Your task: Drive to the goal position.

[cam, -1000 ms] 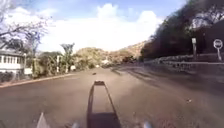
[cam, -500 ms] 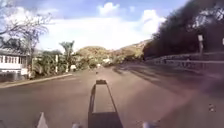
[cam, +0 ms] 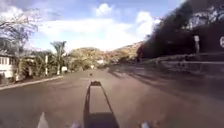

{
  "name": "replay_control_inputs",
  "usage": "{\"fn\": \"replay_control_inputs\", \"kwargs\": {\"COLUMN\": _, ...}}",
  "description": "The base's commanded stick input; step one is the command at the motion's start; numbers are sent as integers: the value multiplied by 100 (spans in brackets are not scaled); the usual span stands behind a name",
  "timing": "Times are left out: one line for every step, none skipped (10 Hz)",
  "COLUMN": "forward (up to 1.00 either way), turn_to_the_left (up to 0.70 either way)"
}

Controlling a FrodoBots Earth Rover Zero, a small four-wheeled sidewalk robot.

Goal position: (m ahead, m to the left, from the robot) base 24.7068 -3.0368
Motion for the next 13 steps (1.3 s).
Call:
{"fn": "replay_control_inputs", "kwargs": {"forward": 85, "turn_to_the_left": -34}}
{"fn": "replay_control_inputs", "kwargs": {"forward": 85, "turn_to_the_left": -34}}
{"fn": "replay_control_inputs", "kwargs": {"forward": 85, "turn_to_the_left": -34}}
{"fn": "replay_control_inputs", "kwargs": {"forward": 85, "turn_to_the_left": -34}}
{"fn": "replay_control_inputs", "kwargs": {"forward": 85, "turn_to_the_left": -34}}
{"fn": "replay_control_inputs", "kwargs": {"forward": 85, "turn_to_the_left": -33}}
{"fn": "replay_control_inputs", "kwargs": {"forward": 85, "turn_to_the_left": -21}}
{"fn": "replay_control_inputs", "kwargs": {"forward": 85, "turn_to_the_left": -9}}
{"fn": "replay_control_inputs", "kwargs": {"forward": 85, "turn_to_the_left": 0}}
{"fn": "replay_control_inputs", "kwargs": {"forward": 85, "turn_to_the_left": 0}}
{"fn": "replay_control_inputs", "kwargs": {"forward": 85, "turn_to_the_left": 0}}
{"fn": "replay_control_inputs", "kwargs": {"forward": 85, "turn_to_the_left": -34}}
{"fn": "replay_control_inputs", "kwargs": {"forward": 85, "turn_to_the_left": -34}}
